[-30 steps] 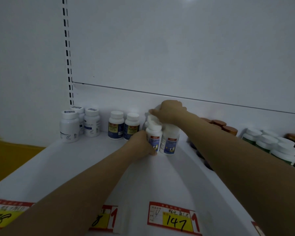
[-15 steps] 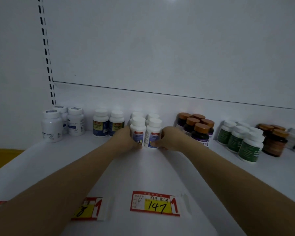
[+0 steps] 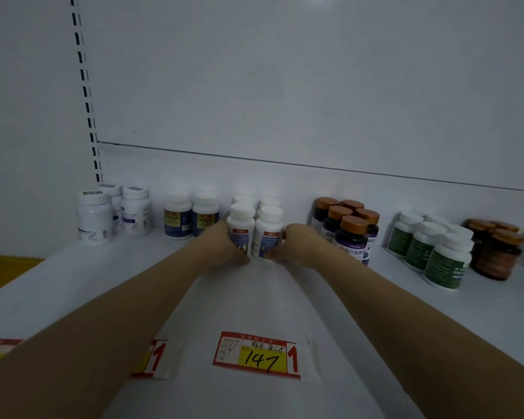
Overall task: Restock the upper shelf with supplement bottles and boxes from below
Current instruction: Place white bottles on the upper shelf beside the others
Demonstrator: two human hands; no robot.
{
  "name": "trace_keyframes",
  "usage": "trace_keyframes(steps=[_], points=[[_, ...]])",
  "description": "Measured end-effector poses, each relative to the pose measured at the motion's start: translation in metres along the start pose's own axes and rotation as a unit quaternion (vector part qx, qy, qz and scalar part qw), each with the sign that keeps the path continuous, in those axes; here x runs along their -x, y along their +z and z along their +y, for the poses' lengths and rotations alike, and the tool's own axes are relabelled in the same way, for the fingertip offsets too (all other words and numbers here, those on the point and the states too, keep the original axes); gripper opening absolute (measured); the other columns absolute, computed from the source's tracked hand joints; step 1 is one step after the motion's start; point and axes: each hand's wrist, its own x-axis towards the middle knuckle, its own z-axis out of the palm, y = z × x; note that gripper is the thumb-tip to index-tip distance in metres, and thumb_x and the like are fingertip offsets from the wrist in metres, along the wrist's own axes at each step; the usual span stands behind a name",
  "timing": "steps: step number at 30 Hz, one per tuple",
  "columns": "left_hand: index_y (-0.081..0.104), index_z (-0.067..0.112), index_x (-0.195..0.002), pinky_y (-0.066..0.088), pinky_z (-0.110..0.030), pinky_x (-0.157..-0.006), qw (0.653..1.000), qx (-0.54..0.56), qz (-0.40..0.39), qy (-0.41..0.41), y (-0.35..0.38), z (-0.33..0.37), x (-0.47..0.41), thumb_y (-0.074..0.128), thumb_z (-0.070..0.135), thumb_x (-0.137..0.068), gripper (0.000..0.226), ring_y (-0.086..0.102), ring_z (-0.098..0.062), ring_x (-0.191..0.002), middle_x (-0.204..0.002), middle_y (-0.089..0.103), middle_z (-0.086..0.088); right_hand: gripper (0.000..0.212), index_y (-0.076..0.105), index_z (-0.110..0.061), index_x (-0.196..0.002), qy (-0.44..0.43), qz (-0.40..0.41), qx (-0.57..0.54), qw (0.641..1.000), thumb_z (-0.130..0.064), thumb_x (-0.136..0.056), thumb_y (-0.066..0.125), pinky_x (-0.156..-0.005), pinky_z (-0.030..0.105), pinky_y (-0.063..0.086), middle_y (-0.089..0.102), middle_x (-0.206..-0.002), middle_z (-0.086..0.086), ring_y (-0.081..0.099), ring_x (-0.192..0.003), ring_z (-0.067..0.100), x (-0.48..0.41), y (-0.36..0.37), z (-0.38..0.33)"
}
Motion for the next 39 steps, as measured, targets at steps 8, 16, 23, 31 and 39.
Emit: trace_keyframes(steps=[8,16,23,31,39], points=[[0.044,0.001,-0.133,0.043,-0.029,-0.096,0.982,-0.187,0.011,-0.037,-0.004,0.018,0.053,0.069,0.025,-0.083,0.06,0.051,-0.026,-0.123,-0.136,0.051,-0.013,0.034,0.056,-0.005,-0.121,0.007,-0.009,0.082,0.997,-0.027,-0.097,0.047,-0.087,0.028,0.042,0.058,-0.114,0.013,0.055,-0.105,0.024,0.028,-0.003,0.002],[0.044,0.004,-0.135,0.042,-0.03,-0.094,0.949,-0.314,0.003,0.032,-0.024,0.043,0.144,0.059,0.035,-0.09,0.057,0.048,-0.026,-0.125,-0.14,0.048,-0.013,0.045,0.053,-0.004,-0.13,0.001,0.053,0.064,0.997,-0.031,-0.094,0.053,-0.099,0.034,0.045,0.057,-0.13,0.013,0.054,-0.118,0.026,0.123,-0.017,-0.016],[0.051,0.003,-0.13,0.041,-0.035,-0.099,0.94,-0.305,-0.009,0.155,0.001,0.066,0.25,0.057,0.037,-0.091,0.053,0.049,-0.029,-0.123,-0.137,0.05,-0.015,0.046,0.059,-0.003,-0.122,0.064,0.071,0.095,0.991,-0.038,-0.093,0.053,-0.093,0.032,0.045,0.06,-0.126,0.013,0.055,-0.113,0.027,0.242,-0.011,-0.02],[0.051,0.012,-0.133,0.04,-0.029,-0.096,0.93,-0.25,-0.115,0.246,0.091,0.08,0.342,0.06,0.035,-0.088,0.051,0.05,-0.023,-0.121,-0.136,0.052,-0.008,0.044,0.061,-0.004,-0.121,0.174,0.04,0.077,0.981,-0.037,-0.092,0.055,-0.096,0.034,0.046,0.061,-0.124,0.012,0.055,-0.114,0.027,0.377,0.02,0.02],[0.05,0.01,-0.132,0.04,-0.03,-0.1,0.914,-0.288,-0.215,0.188,0.169,0.055,0.375,0.06,0.034,-0.088,0.051,0.049,-0.025,-0.123,-0.136,0.051,-0.01,0.045,0.061,-0.004,-0.121,0.255,-0.004,0.024,0.967,-0.037,-0.091,0.056,-0.089,0.03,0.046,0.064,-0.121,0.012,0.061,-0.109,0.027,0.454,0.06,0.095]])
